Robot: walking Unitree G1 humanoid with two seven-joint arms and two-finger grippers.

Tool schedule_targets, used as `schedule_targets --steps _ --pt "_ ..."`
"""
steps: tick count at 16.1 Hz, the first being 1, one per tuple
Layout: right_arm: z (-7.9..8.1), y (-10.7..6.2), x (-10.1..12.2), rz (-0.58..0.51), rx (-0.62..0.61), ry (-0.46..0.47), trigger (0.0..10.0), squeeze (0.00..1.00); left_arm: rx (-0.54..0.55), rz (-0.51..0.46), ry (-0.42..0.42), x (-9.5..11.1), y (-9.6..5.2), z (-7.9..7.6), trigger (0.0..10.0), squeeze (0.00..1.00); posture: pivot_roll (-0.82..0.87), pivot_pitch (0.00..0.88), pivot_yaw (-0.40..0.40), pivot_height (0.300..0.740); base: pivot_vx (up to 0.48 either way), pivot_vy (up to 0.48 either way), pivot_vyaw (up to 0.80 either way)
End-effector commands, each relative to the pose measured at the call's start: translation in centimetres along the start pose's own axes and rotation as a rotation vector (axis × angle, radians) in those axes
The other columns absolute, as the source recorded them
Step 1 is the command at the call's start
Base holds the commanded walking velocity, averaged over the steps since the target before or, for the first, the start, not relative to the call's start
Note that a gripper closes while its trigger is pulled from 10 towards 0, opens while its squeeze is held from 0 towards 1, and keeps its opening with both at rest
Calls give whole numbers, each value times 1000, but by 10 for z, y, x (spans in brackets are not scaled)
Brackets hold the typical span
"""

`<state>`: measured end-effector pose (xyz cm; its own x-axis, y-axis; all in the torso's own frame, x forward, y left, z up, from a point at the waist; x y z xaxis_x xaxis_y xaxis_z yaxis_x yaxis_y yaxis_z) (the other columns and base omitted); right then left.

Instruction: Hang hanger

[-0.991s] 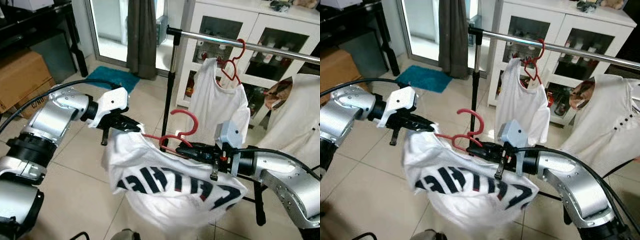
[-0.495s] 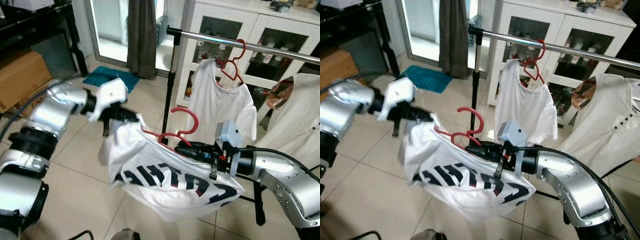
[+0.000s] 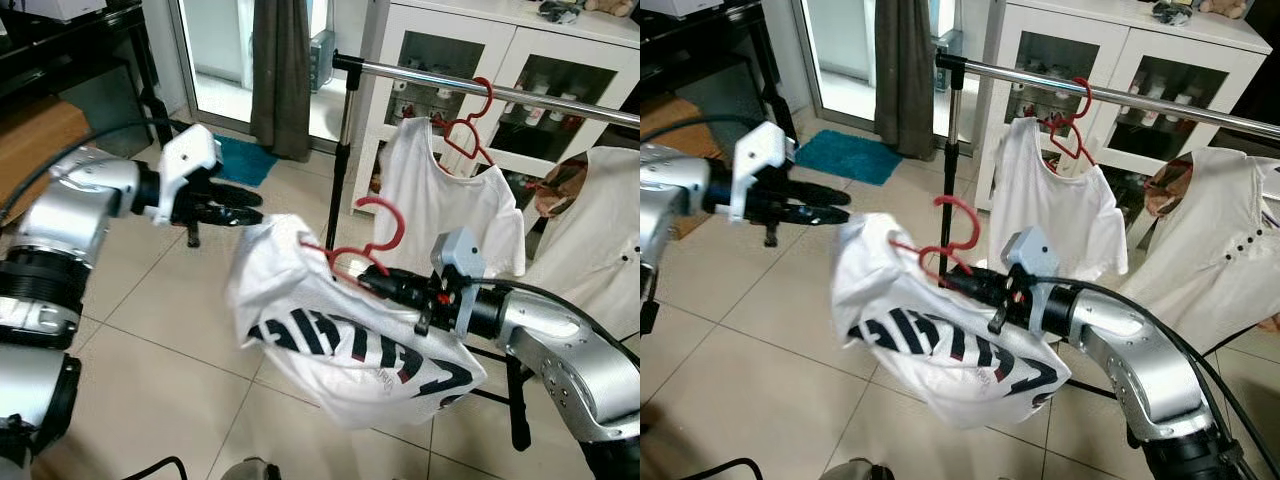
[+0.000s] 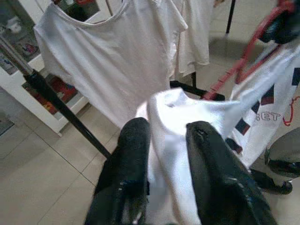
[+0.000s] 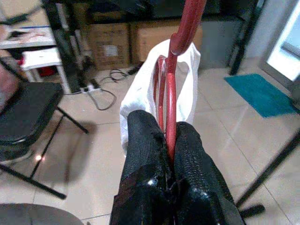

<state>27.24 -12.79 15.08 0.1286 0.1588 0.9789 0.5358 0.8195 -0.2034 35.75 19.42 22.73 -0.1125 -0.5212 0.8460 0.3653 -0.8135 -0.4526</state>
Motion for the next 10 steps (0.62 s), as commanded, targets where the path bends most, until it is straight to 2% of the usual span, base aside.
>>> schedule_targets --steps 1,3,4,6,7,9,10 --pt "-7 -3 8 -18 -40 -16 10000 0 16 -14 7 3 -6 2 10000 1000 -70 0 -37 710 0 0 0" --pt "-11 -3 7 -13 -73 -7 10000 0 72 -43 14 6 -10 8 10000 1000 -70 0 -37 710 0 0 0" --pt "-20 -4 7 -22 -144 11 10000 0 148 -55 16 6 -14 13 10000 1000 -73 0 -27 710 0 0 0" --pt "-28 -6 14 -72 -232 64 10000 0 253 -89 -34 1 -16 16 10000 1000 -76 0 -20 710 0 0 0" --pt "-25 -6 19 -98 -234 80 10000 0 314 -109 -98 -12 -11 9 10000 1000 -78 0 -20 710 0 0 0" --pt "-18 -4 26 -131 -227 103 10000 0 402 -148 -200 -40 11 -15 10000 1000 -78 0 -32 710 0 0 0" --pt "-17 -3 30 -145 -236 121 10000 0 469 -176 -223 -48 21 -23 10000 1000 -79 0 -33 710 0 0 0"
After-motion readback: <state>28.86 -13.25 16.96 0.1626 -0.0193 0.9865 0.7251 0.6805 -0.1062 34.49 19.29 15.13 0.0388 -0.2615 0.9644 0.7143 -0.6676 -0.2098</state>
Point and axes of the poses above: a point about 5 cm out from each wrist's last joint towards the gripper, its own y axis pointing out of the wrist towards the gripper, its own x axis along the axis of the wrist's last joint, z = x × y, the point moved 2 cm from there along y, pointing out of the wrist towards the gripper, and after that the axes turned 1 degree about y, right-handed, at the moved point
